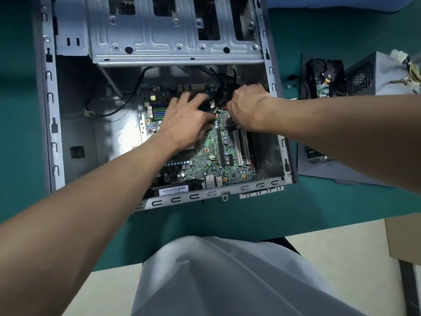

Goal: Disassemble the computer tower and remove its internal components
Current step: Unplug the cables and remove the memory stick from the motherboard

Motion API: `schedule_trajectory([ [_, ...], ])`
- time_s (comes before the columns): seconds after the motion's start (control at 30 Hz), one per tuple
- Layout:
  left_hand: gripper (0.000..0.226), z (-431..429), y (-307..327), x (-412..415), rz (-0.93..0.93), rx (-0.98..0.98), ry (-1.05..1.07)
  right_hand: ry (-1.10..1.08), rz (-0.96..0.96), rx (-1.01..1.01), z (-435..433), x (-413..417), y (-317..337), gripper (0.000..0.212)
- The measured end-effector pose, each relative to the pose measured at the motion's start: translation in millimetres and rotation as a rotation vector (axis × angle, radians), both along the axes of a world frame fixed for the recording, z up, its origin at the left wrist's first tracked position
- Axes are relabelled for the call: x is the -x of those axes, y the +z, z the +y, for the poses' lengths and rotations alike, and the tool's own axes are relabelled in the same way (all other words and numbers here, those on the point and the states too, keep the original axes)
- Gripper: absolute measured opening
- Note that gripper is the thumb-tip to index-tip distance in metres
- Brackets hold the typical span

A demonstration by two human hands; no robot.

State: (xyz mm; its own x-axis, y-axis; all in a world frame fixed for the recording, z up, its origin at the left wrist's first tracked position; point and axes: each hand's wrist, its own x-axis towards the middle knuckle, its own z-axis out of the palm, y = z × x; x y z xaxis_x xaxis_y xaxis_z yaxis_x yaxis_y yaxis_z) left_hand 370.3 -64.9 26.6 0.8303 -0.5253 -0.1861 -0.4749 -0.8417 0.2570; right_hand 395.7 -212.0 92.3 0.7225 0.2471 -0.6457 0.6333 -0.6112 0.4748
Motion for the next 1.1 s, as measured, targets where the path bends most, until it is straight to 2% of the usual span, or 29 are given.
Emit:
schedule_trajectory([
  [0.1, 0.035, -6, 2, -4, 0.071, -0.034, 0.027, -0.075, -0.041, -0.088, 2, -4, -3, 0.029],
  [0.27, 0.027, -16, 2, -5, 0.073, -0.046, 0.048, -0.074, -0.017, -0.146, -2, -5, -1, 0.029],
  [0.53, 0.024, -22, -2, -2, 0.106, -0.005, 0.105, -0.031, 0.038, 0.005, 3, 1, -1, 0.029],
  [0.6, 0.022, -17, 2, -1, 0.043, 0.047, 0.076, -0.03, 0.056, 0.006, 2, 1, -1, 0.028],
  [0.67, 0.023, -10, 6, -3, -0.02, 0.207, 0.104, -0.034, 0.046, -0.022, 2, 1, -1, 0.028],
  [0.73, 0.02, -6, 11, -5, 0.076, 0.523, 0.323, -0.062, 0.028, -0.088, 2, -1, 0, 0.029],
  [0.83, 0.006, -2, 21, -10, 0.487, 1.107, 0.882, -0.076, 0.031, -0.16, 1, -2, 2, 0.023],
  [0.9, 0.004, 3, 24, -11, 0.741, 1.435, 1.198, -0.05, 0.045, -0.104, 1, 1, 3, 0.022],
  [0.97, 0.007, 11, 24, -11, 0.882, 1.587, 1.362, -0.039, 0.04, -0.04, 0, 3, 1, 0.024],
  [1.1, 0.013, 23, 20, -10, 1.014, 1.686, 1.395, -0.071, 0.01, -0.041, 3, 1, 2, 0.025],
])
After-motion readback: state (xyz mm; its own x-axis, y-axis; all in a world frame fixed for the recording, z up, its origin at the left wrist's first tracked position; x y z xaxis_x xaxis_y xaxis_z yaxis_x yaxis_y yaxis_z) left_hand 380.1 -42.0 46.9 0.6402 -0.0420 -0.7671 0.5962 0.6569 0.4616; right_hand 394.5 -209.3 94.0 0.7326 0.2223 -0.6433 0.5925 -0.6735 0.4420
